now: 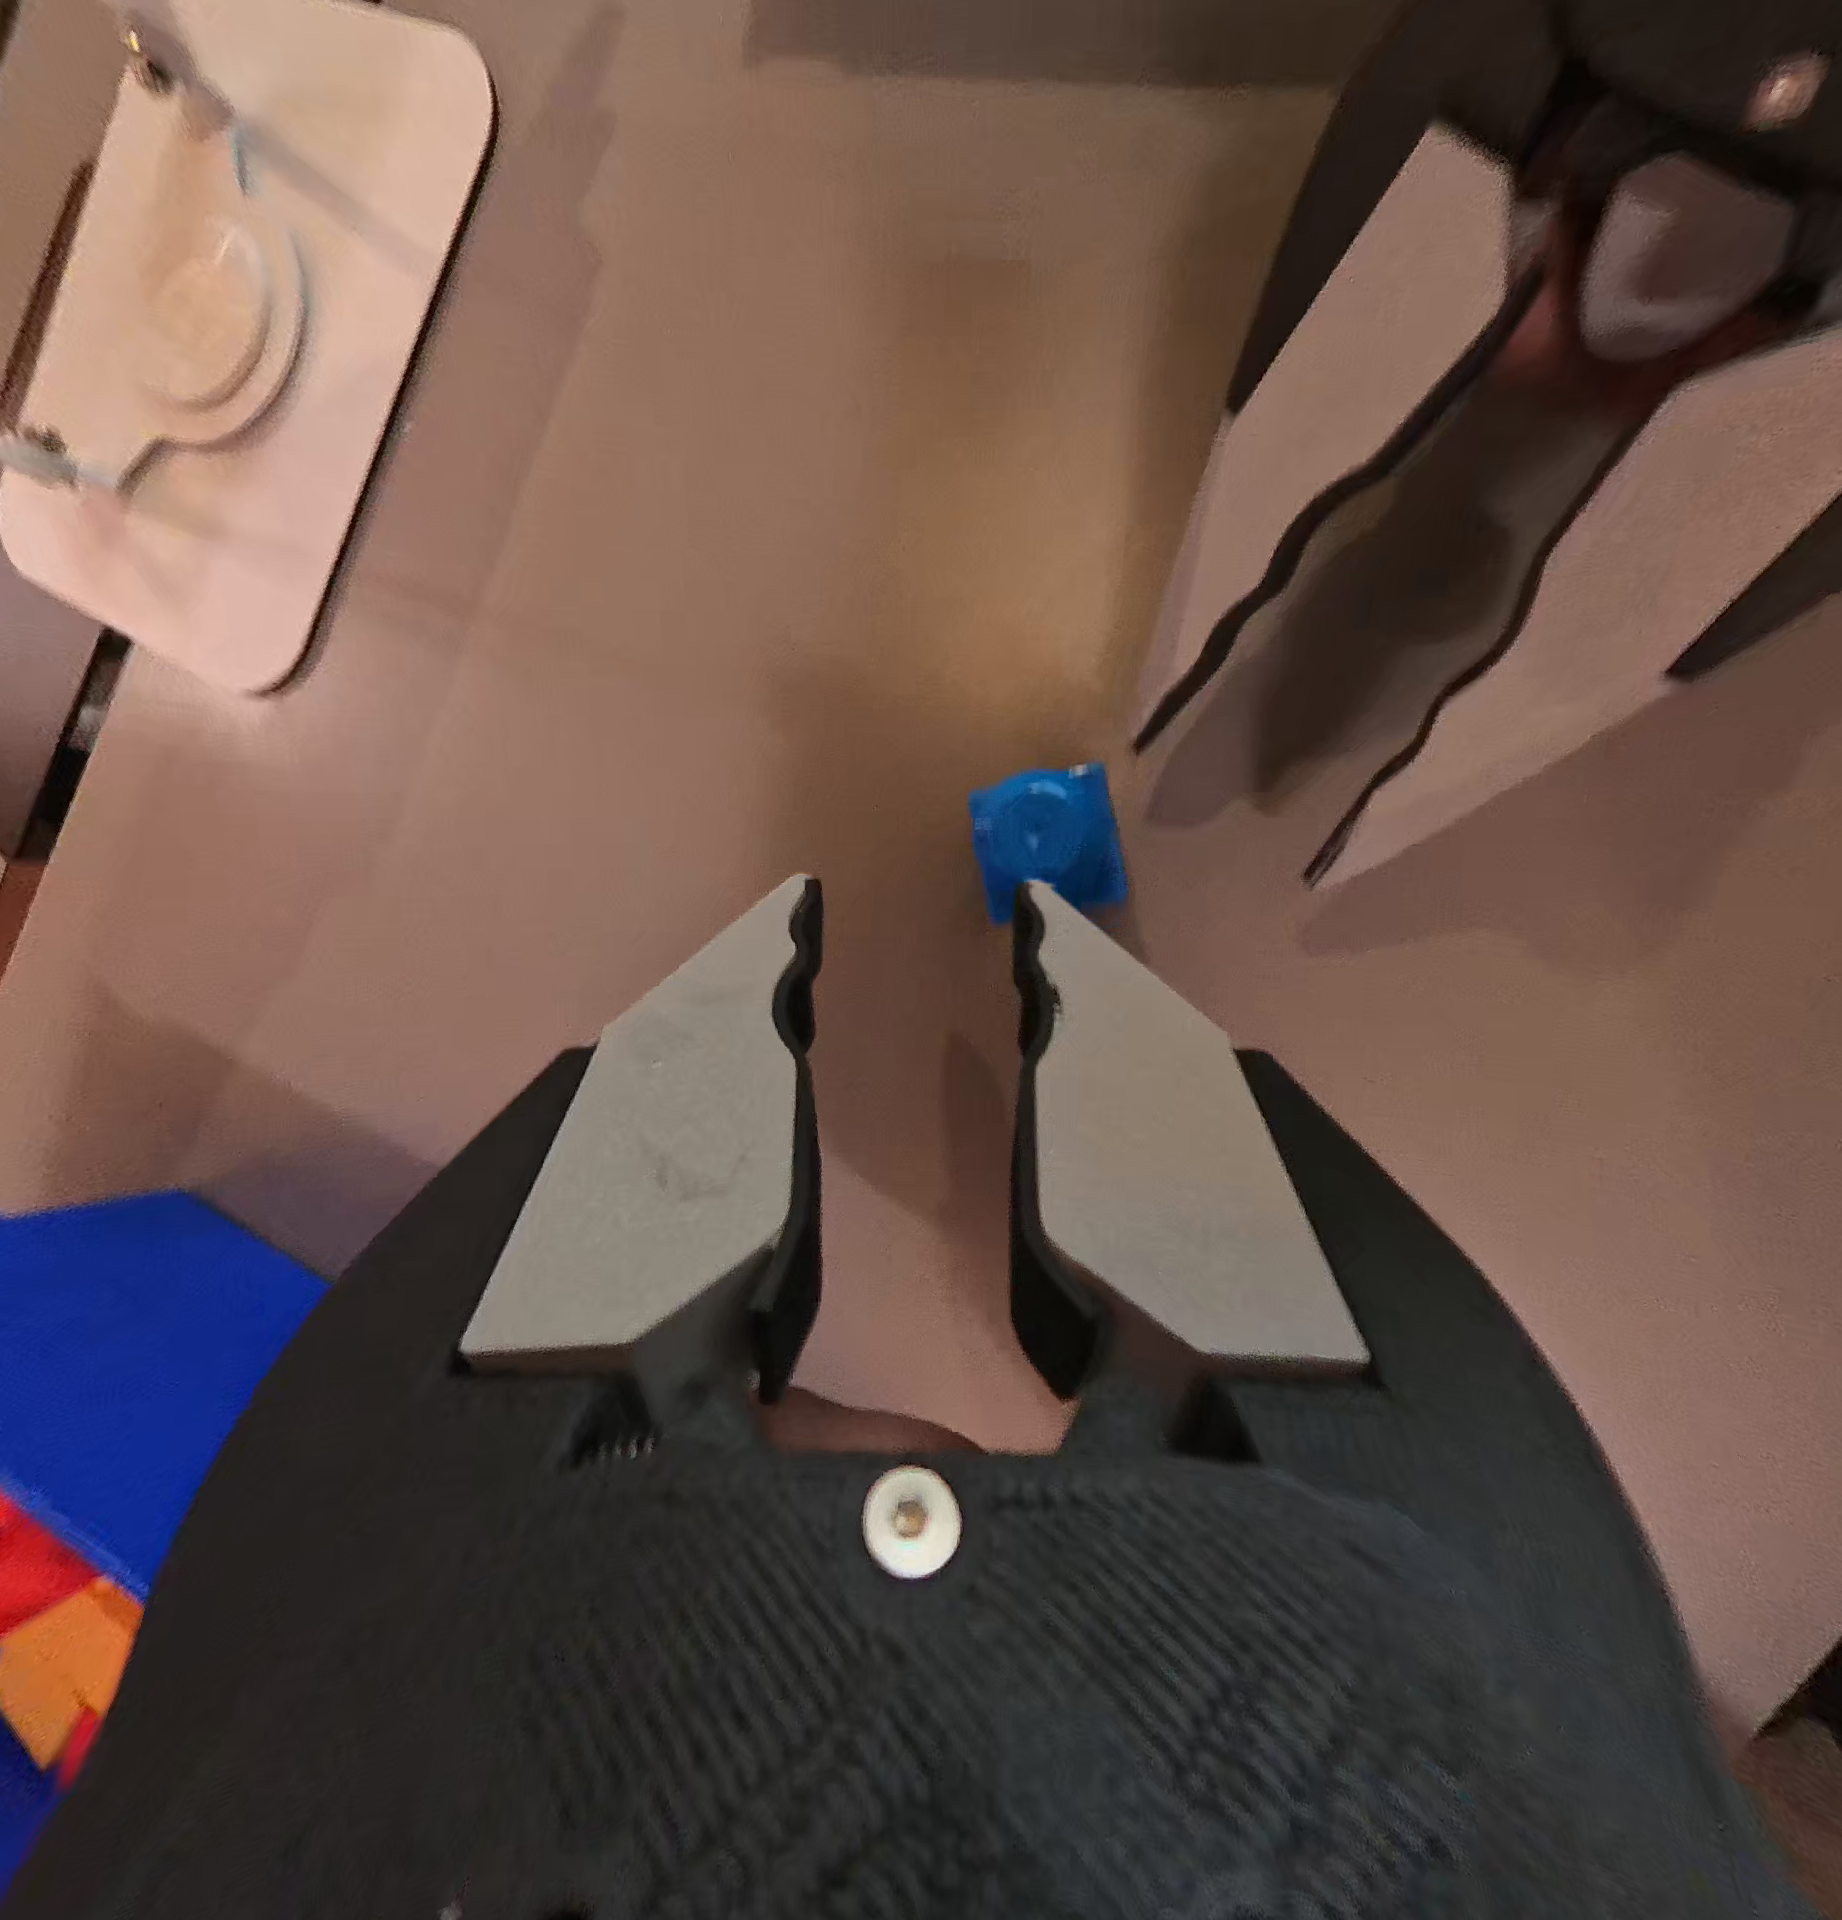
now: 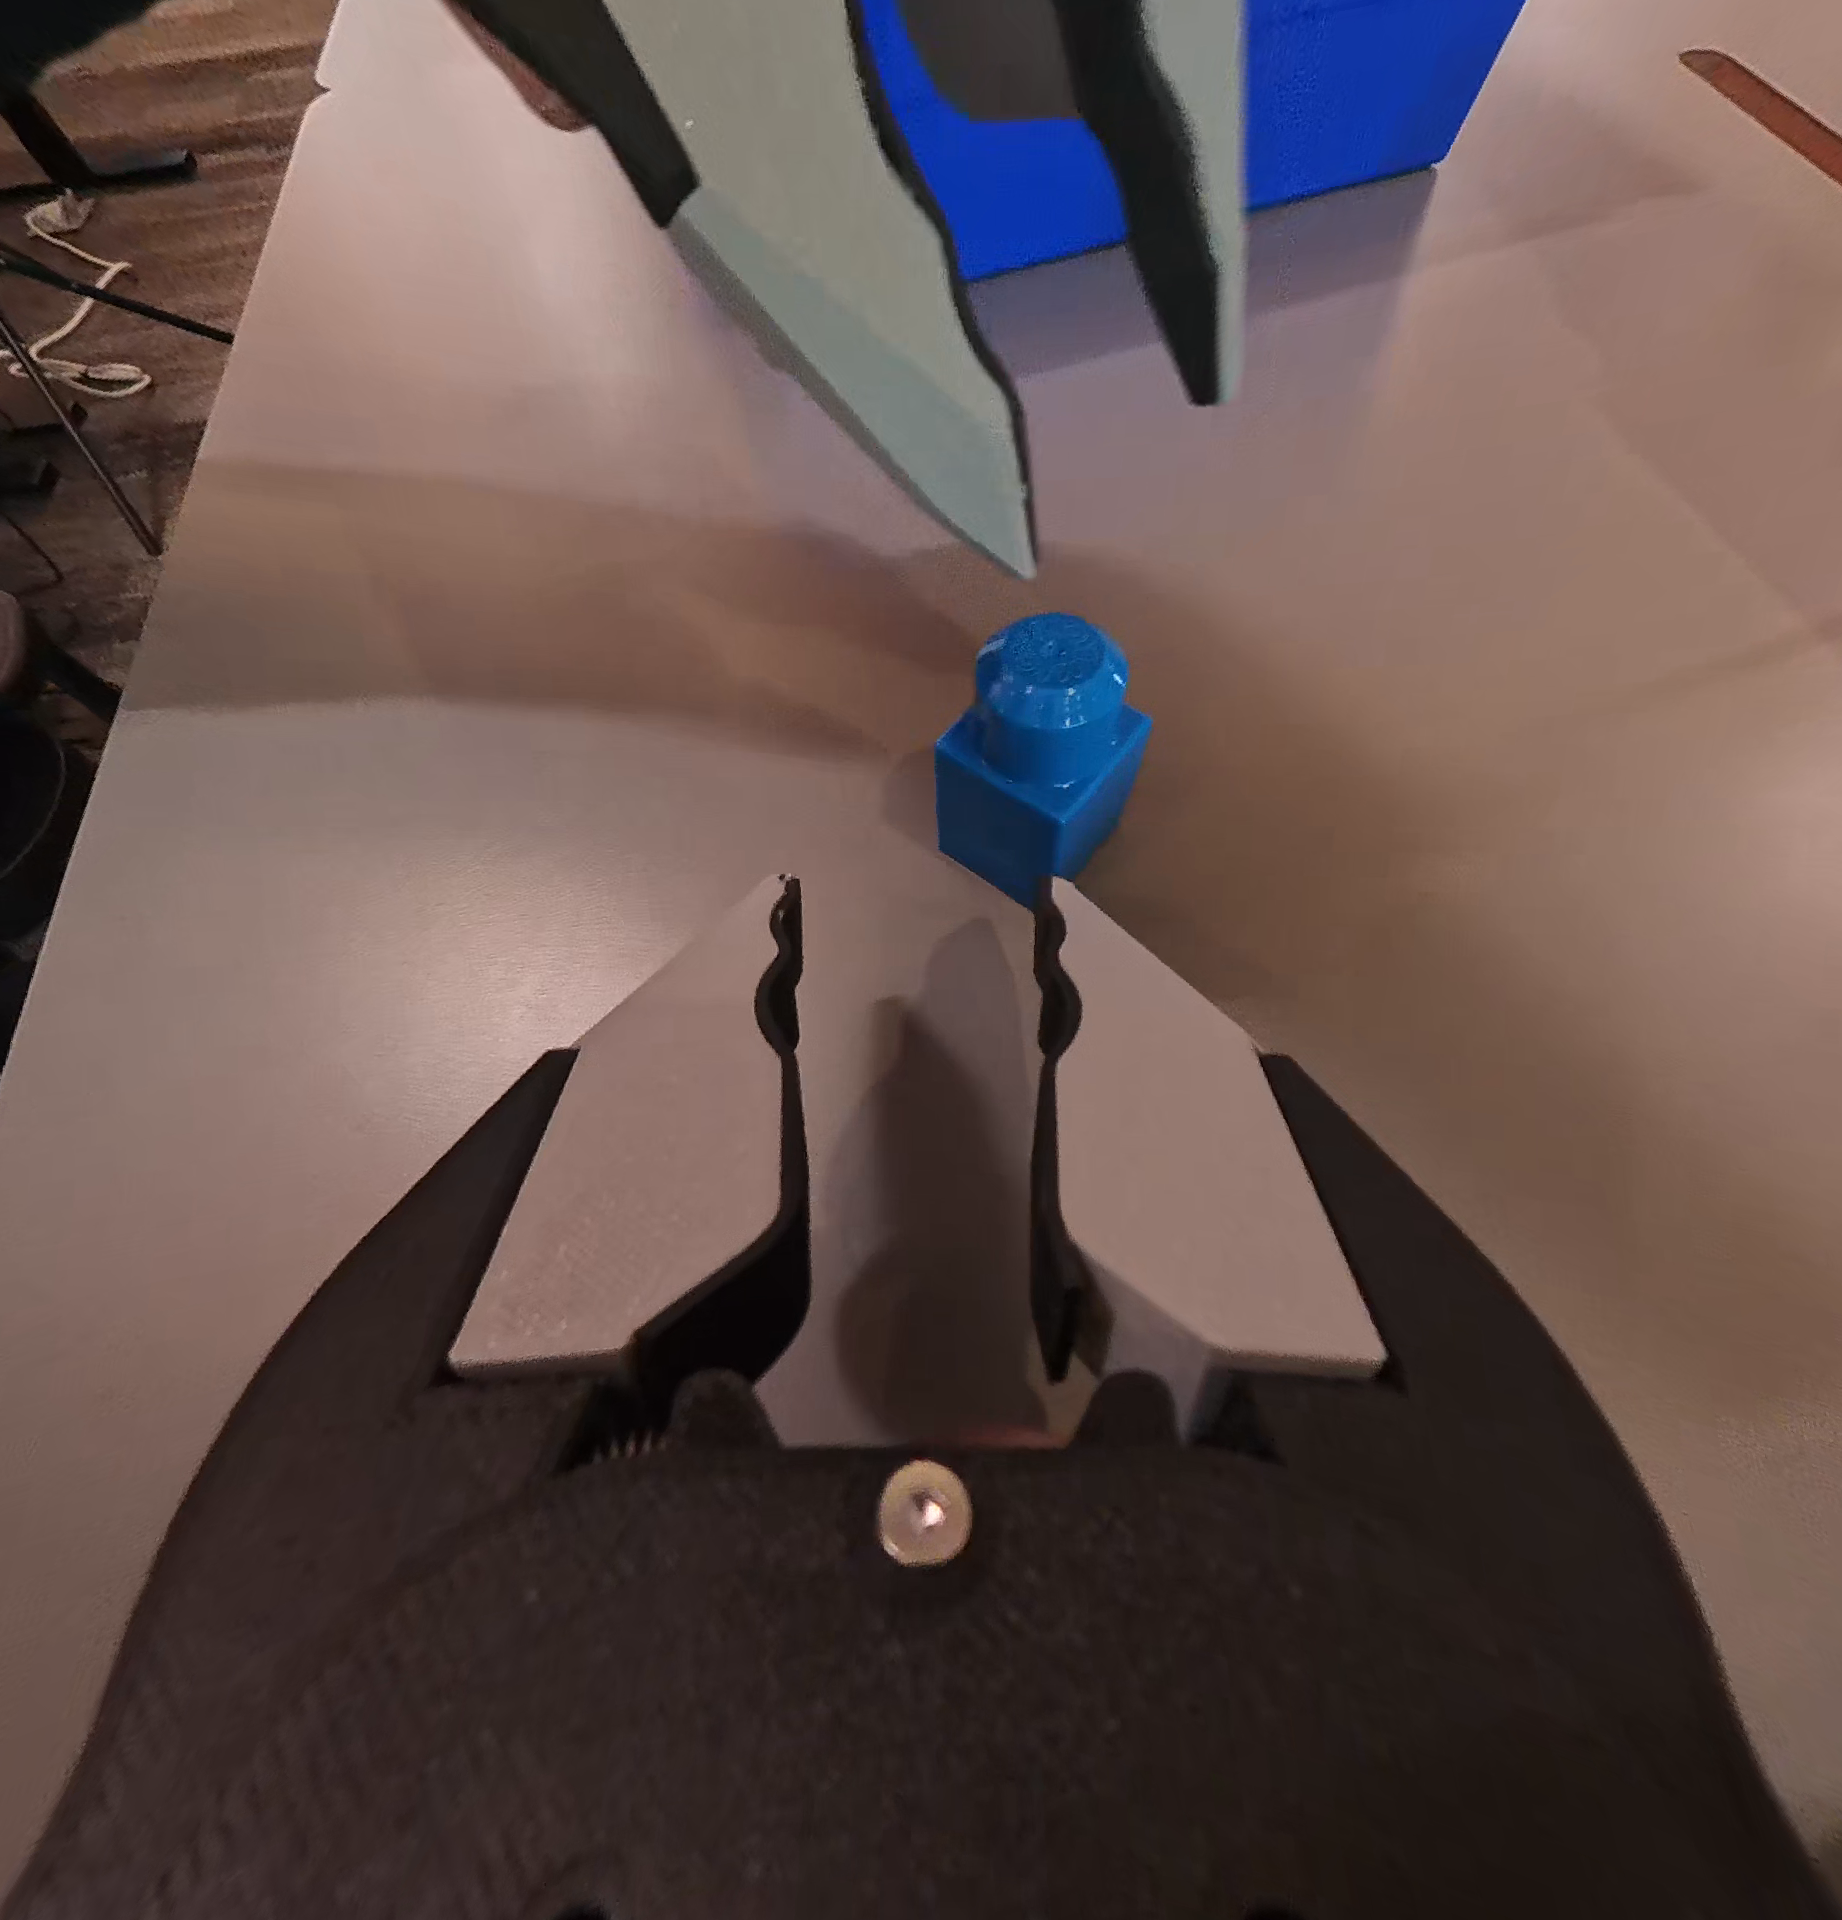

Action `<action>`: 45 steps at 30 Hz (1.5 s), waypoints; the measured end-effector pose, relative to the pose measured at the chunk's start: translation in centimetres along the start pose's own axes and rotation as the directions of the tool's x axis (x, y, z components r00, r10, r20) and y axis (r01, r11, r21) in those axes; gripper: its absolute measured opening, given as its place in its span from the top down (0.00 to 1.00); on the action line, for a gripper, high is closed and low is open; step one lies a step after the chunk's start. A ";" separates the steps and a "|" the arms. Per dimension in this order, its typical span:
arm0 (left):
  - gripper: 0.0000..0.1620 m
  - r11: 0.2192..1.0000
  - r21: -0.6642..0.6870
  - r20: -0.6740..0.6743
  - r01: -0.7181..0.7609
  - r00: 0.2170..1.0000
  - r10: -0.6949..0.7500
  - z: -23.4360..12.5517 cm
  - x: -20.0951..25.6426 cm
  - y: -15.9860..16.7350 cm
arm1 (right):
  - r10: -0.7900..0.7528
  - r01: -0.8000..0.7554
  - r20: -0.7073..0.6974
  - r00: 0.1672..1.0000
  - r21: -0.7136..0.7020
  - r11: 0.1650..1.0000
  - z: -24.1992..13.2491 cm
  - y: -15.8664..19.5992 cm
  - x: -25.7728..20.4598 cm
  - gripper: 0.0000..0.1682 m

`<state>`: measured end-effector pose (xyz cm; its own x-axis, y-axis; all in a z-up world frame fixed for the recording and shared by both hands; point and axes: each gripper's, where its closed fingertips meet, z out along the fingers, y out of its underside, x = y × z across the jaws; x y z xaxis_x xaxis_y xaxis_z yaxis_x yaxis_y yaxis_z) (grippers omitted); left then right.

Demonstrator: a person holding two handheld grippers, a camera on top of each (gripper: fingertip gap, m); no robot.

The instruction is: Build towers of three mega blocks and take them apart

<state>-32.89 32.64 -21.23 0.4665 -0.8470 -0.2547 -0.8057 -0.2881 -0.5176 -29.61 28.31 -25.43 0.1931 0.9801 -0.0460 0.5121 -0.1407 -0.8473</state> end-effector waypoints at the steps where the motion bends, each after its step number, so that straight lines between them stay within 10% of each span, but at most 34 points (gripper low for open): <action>1: 0.80 1.000 -0.010 0.002 0.018 1.000 -0.018 0.0 0.1 0.8 | 0.003 -0.003 -0.001 1.000 0.001 1.000 0.0 0.0 0.1 0.75; 18: 0.78 0.992 -0.047 0.045 0.121 0.992 -0.119 5.4 -1.3 2.3 | 0.006 -0.004 -0.050 0.999 0.040 0.999 -0.9 -0.6 1.1 0.75; 26: 0.69 0.904 0.290 0.259 0.313 0.884 -0.389 -6.6 -12.8 2.1 | 0.066 -0.034 -0.162 0.985 0.193 0.981 -3.0 -2.8 3.3 0.74; 30: 0.61 0.825 0.301 0.414 0.478 0.714 -0.565 -11.3 -21.2 8.6 | 0.092 -0.050 -0.180 0.979 0.227 0.973 -3.0 -3.3 3.4 0.75; 36: 0.58 0.740 0.170 0.509 0.651 0.585 -0.631 -8.5 -25.7 18.6 | 0.080 -0.042 -0.154 0.985 0.236 0.971 -2.3 -4.0 2.0 0.75; 45: 0.60 0.636 0.149 0.461 0.757 0.516 -0.722 -3.4 -29.1 22.9 | 0.064 -0.037 -0.097 0.993 0.255 0.966 -1.8 -4.8 0.2 0.75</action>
<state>-66.14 49.22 -22.85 0.9906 -0.0233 -0.1345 -0.1052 -0.7575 -0.6442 -30.52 28.96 -20.46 0.3057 0.9509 -0.0487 0.2739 -0.1368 -0.9520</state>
